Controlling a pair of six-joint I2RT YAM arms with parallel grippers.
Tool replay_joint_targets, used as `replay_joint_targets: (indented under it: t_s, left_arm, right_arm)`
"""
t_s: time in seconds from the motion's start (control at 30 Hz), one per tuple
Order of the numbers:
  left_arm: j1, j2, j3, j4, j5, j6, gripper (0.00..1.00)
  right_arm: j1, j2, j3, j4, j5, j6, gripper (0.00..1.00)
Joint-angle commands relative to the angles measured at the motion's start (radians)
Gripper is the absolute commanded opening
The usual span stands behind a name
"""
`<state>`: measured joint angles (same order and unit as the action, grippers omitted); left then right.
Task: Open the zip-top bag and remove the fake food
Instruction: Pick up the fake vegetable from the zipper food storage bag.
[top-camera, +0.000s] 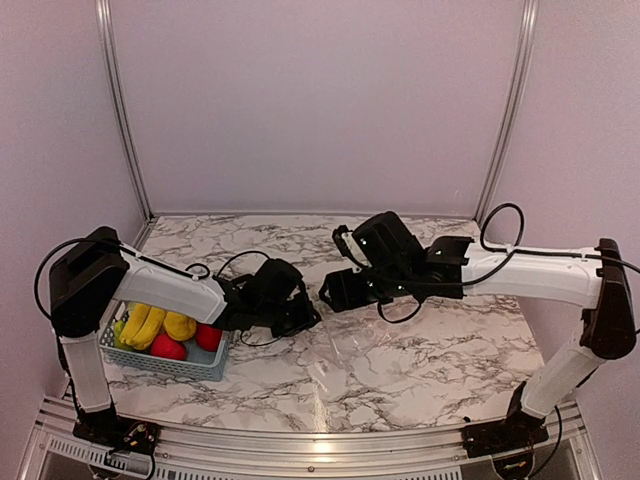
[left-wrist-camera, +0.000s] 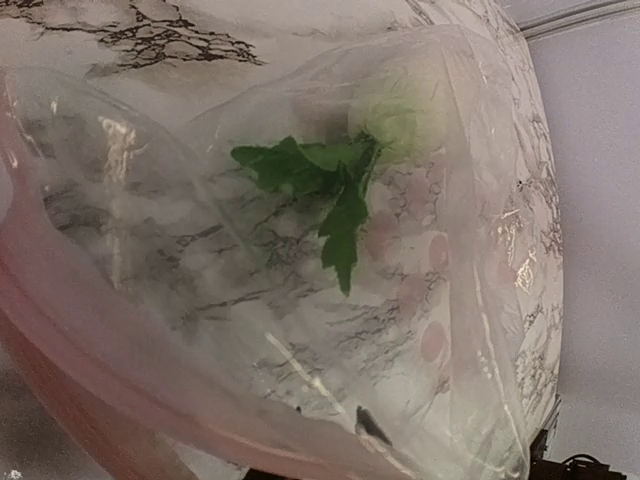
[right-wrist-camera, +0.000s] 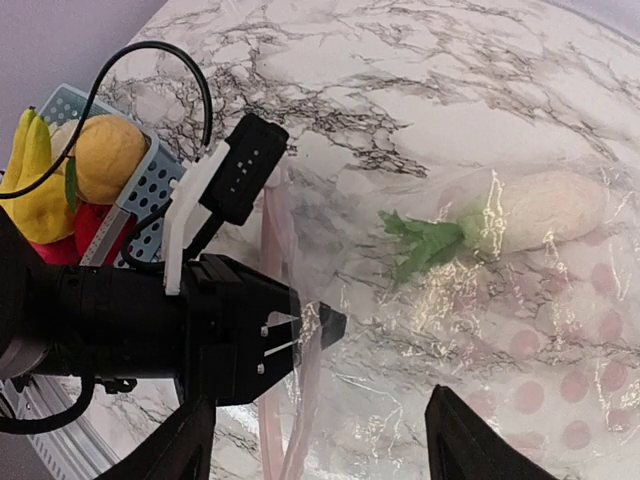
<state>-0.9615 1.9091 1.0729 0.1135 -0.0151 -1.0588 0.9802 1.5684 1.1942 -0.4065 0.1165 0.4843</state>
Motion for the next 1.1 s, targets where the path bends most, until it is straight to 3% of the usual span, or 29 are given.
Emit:
replay_joint_targets:
  t_s: [0.0, 0.1, 0.5, 0.9, 1.07]
  left_arm:
    - [-0.012, 0.022, 0.048, -0.051, -0.033, 0.046, 0.20]
    - [-0.020, 0.024, 0.065, -0.077, -0.054, 0.063, 0.20]
    - [-0.035, 0.050, 0.127, -0.107, -0.088, 0.136, 0.22]
    - [-0.041, 0.064, 0.128, -0.105, -0.085, 0.149, 0.22]
    - [-0.040, 0.061, 0.123, -0.103, -0.086, 0.151, 0.22]
  right_arm:
    - [-0.074, -0.055, 0.010, 0.007, -0.045, -0.034, 0.72]
    - [-0.138, -0.055, -0.006, 0.024, -0.060, -0.052, 0.71]
    - [-0.388, 0.170, 0.090, 0.101, -0.158, -0.131, 0.46]
    - [-0.447, 0.433, 0.337, 0.054, -0.054, -0.184, 0.38]
    - [-0.451, 0.461, 0.338, 0.034, -0.029, -0.177, 0.35]
